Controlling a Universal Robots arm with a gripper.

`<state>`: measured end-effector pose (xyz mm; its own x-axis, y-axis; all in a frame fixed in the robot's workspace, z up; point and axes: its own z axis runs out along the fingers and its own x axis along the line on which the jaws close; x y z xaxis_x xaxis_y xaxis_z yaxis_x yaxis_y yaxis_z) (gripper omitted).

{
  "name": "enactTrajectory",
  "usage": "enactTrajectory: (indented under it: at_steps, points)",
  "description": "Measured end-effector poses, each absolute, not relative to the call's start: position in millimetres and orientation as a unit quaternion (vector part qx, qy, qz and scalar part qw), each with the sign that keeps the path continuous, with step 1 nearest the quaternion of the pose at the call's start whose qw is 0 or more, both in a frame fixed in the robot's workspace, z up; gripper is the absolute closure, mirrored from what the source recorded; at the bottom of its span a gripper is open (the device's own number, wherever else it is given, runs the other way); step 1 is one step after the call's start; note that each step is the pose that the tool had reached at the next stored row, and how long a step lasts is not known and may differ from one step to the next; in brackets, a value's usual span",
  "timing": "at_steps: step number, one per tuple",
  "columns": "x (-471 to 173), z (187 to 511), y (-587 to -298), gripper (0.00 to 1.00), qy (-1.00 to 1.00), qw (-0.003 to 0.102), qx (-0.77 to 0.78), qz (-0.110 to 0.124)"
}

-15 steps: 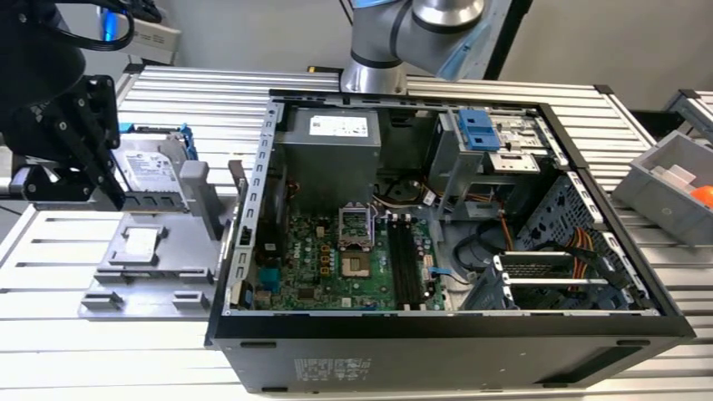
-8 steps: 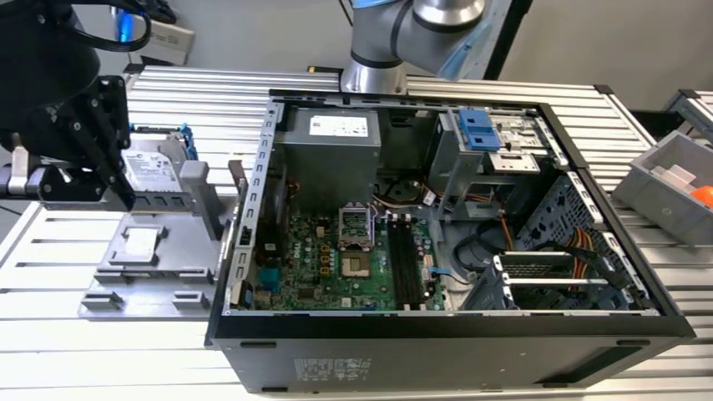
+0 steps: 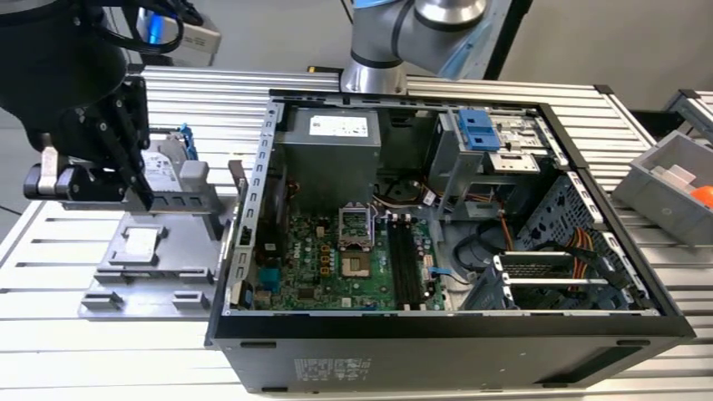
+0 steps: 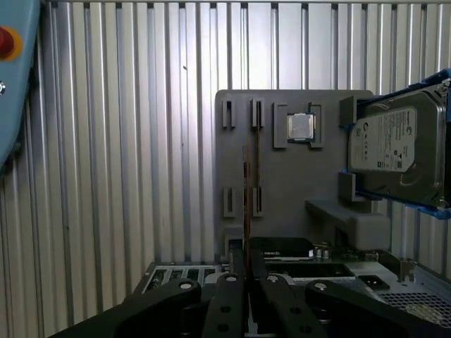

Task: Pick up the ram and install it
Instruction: 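Pick up the ram and move it above insertion slot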

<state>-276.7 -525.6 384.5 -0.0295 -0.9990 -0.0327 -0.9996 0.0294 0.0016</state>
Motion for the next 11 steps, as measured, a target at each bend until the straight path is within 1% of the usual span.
enactTrajectory:
  at_steps: [11]
  points:
    - [-258.9, 384.5, -524.4, 1.00, 0.717, 0.011, -0.697, 0.012]
